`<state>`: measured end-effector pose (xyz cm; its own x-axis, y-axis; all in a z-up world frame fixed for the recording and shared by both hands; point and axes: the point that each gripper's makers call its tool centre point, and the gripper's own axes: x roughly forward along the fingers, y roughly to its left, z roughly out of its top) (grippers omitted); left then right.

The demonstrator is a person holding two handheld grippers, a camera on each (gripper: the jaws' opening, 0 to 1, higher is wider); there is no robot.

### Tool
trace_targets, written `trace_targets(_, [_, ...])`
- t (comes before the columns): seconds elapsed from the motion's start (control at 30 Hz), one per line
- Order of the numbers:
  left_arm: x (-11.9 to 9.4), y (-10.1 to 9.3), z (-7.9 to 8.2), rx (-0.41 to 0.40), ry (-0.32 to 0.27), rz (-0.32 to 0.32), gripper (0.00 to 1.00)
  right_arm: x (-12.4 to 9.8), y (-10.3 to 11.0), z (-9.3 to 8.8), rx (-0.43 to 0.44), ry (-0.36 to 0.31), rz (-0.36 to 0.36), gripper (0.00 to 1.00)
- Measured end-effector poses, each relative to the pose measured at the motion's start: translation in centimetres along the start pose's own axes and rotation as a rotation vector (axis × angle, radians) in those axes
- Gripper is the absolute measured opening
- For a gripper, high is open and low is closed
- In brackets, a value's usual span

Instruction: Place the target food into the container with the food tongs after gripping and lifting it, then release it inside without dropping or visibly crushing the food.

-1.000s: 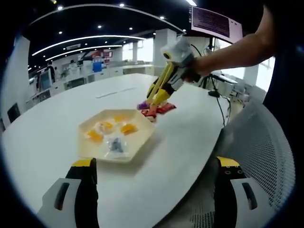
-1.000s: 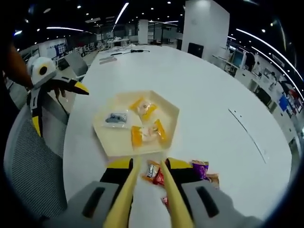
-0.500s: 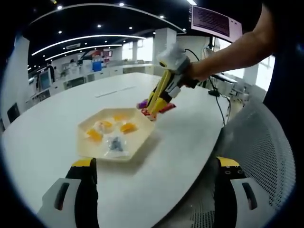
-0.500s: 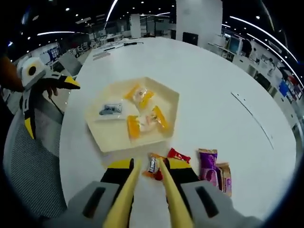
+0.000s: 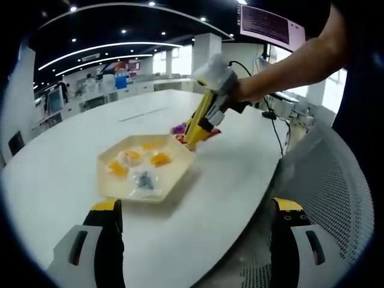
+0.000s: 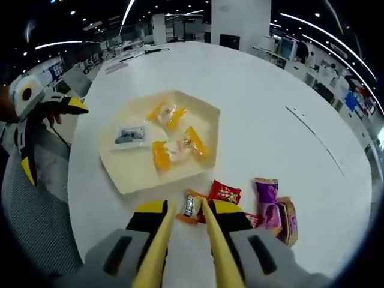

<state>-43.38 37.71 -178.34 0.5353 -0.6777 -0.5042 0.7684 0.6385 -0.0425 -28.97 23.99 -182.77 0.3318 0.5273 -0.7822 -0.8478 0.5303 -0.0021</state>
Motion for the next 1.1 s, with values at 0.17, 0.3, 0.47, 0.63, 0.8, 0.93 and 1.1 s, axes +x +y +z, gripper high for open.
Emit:
trace_targets(0.17, [0.0, 0.2, 0.0, -0.003, -0.002, 0.007, 0.99, 0.2, -0.3, -0.2, 0.048, 0.017, -0.016, 0.25])
trace_targets(0.3, [0.0, 0.2, 0.0, -0.002, -0.001, 0.009, 0.99, 0.2, -0.2, -0.2, 0.073, 0.028, -0.022, 0.25])
trace_targets(0.47, [0.0, 0.2, 0.0, 0.001, 0.000, 0.013, 0.99, 0.1, 0.0, -0.2, 0.091, 0.038, -0.023, 0.25])
trace_targets(0.63, [0.0, 0.3, -0.1, 0.002, 0.001, 0.016, 0.99, 0.3, 0.7, -0.5, 0.031, 0.047, 0.000, 0.24])
trace_targets(0.8, [0.0, 0.3, 0.0, 0.003, 0.001, 0.019, 0.99, 0.6, 0.9, -1.0, 0.008, 0.061, 0.003, 0.25])
trace_targets(0.93, [0.0, 0.4, -0.1, 0.002, 0.002, 0.021, 0.99, 0.6, 0.7, -1.2, 0.013, 0.062, 0.000, 0.23])
trace_targets(1.1, [0.0, 0.4, -0.1, 0.001, 0.003, 0.023, 0.99, 0.6, 1.0, -1.0, -0.017, 0.059, -0.001, 0.20])
